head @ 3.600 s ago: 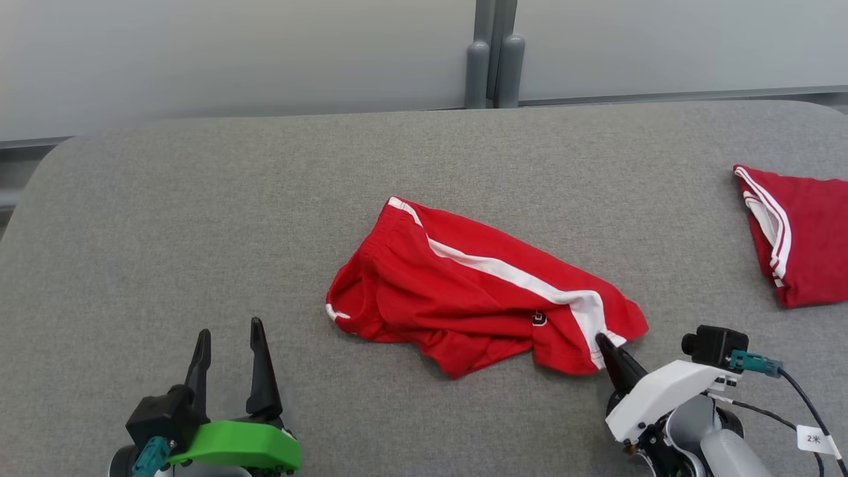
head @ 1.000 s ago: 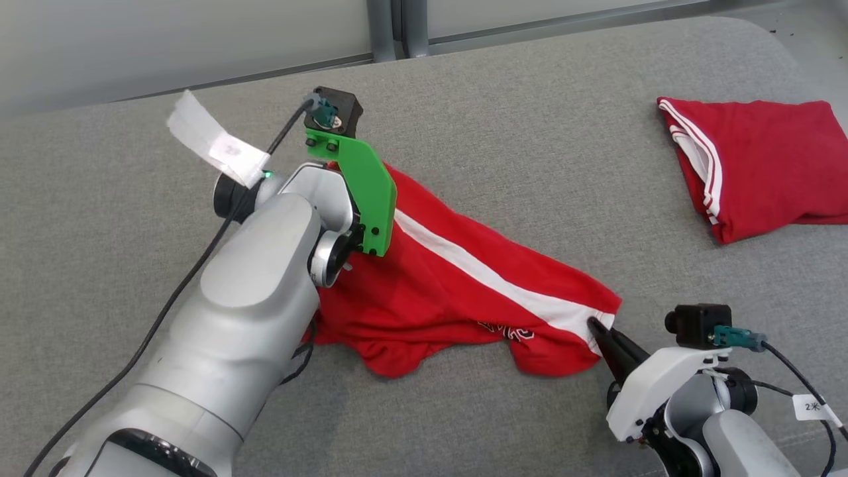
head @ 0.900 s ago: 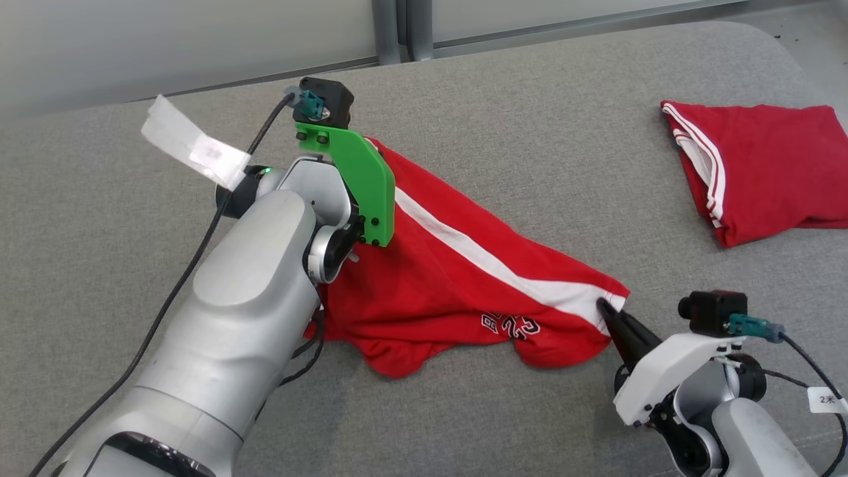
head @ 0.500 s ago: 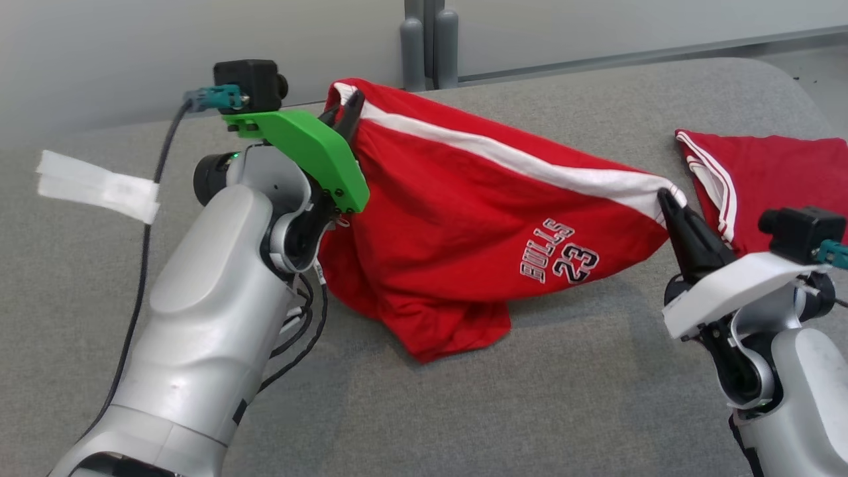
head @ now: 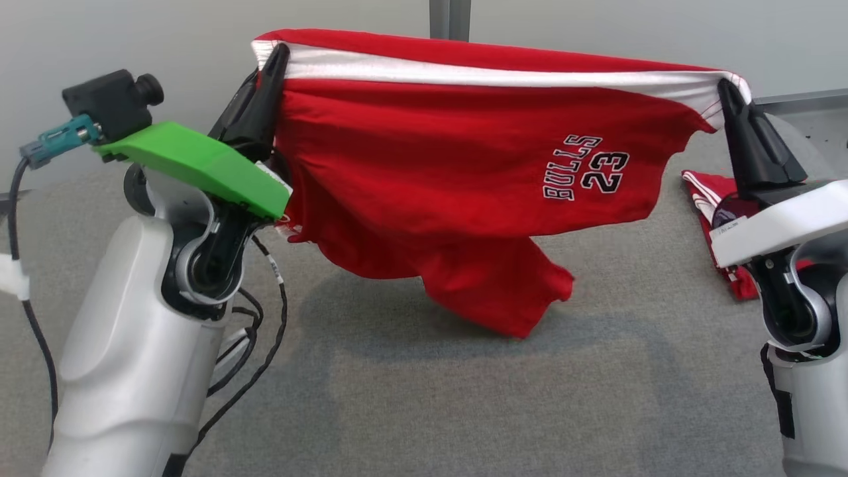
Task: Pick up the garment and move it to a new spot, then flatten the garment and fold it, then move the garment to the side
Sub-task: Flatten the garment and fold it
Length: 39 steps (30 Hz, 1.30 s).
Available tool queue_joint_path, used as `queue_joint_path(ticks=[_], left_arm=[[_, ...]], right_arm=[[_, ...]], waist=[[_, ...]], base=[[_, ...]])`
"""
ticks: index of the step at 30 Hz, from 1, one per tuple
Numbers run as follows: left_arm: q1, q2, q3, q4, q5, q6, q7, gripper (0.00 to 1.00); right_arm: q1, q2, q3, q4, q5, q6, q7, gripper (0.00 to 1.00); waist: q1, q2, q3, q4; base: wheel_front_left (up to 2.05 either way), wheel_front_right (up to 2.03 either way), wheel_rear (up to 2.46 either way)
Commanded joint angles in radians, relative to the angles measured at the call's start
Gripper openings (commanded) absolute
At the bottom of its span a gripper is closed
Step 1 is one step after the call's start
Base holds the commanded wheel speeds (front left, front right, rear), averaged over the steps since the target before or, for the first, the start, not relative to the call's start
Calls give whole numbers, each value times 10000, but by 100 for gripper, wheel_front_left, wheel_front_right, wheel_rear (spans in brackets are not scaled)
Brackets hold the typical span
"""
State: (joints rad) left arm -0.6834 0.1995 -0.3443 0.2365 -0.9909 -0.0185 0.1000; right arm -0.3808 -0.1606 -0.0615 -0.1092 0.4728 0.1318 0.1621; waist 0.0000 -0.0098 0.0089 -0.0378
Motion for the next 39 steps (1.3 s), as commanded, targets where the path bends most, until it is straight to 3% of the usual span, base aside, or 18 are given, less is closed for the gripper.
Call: queue_joint_path(ticks=[1,8,12,16,22,26,28,32,35,39], left_arm=[[254,171,101,-190,26,87,-32,0],[1204,519,222,-2614,-175,748,409,0],[1193,825,185,-3291,-89,1164,923,0],[642,1036,115,-2846,20,1440,1447,0],[-1325,1280,72,-897,646,1577,1696,0],[-3351,1391,241,506,1411,1330,851,0],[-3880,1369,366,790,1578,1207,439,0],[-5500,1337,628,1564,1953,297,-1174,0],[-5962,1518,581,2003,2078,-532,-1957,0],[-5160,1754,292,2732,1771,-989,-2313,0]], right_arm=[[-84,-24,-135,-142,30,-20,44,0],[181,76,-340,-1509,211,-19,497,0],[143,129,-199,-1802,220,-17,928,0],[-581,199,184,-1130,238,-16,1238,0],[-3324,442,835,1292,-198,-13,915,0],[-5854,722,702,3225,-775,-20,-307,0],[-6418,781,584,3606,-895,-20,-720,0],[-7982,971,321,4581,-959,-29,-2120,0],[-8074,1041,788,4852,-712,-23,-2548,0],[-6946,1039,2000,4888,-333,-19,-2553,0]], waist=[[0,98,-96,62],[0,98,-218,99],[0,98,-51,76],[0,98,471,-32],[0,98,1853,-443],[0,98,2665,-885],[0,98,2821,-984],[0,98,3360,-1352],[0,98,3674,-1536],[0,98,4093,-1607]], base=[[0,0,0],[0,0,0],[0,0,0],[0,0,0],[0,0,0],[0,0,0],[0,0,0],[0,0,0],[0,0,0],[0,0,0]])
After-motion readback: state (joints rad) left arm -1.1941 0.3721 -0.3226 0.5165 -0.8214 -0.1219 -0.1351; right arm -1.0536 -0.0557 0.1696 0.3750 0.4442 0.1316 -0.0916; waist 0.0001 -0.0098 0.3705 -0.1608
